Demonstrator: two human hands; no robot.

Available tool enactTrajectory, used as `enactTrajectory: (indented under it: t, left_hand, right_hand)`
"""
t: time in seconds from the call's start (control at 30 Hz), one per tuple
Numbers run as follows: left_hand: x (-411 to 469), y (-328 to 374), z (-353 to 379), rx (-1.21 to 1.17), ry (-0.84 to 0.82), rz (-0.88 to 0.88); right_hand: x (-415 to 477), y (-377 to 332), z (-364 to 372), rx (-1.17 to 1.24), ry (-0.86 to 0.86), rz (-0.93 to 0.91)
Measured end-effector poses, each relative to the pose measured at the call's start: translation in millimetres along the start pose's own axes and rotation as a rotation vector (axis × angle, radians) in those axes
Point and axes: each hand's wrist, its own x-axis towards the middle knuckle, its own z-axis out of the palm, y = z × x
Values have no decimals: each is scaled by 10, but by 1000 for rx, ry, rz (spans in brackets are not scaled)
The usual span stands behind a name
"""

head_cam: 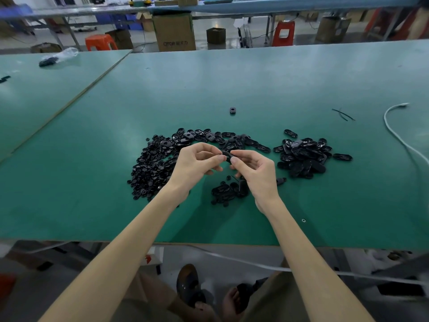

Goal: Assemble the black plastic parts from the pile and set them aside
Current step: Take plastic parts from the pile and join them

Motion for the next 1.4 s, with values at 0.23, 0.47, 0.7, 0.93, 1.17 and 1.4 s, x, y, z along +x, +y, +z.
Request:
enactTrajectory:
  t: [0.23, 0.47, 0.7, 0.93, 1.17, 1.4]
  left_hand:
    - [22, -14, 9, -4, 63, -19]
    - [33, -49, 24, 69, 83, -17]
    - [65, -108, 85, 155, 103, 9]
    - [87, -139, 101, 234, 135, 37]
    - [84, -185, 78, 170, 138, 37]
    - [54, -151, 56, -55, -16, 19]
  right_hand:
    - [-4, -5, -7, -1, -3, 6]
    - [-7, 2, -11, -4, -3, 4]
    - [-12, 1, -18, -20, -19, 5]
    - [-21, -10, -13, -21, -54, 9]
    - [-20, -18, -11, -6, -71, 13]
    - [-25, -29, -11, 24, -69, -3]
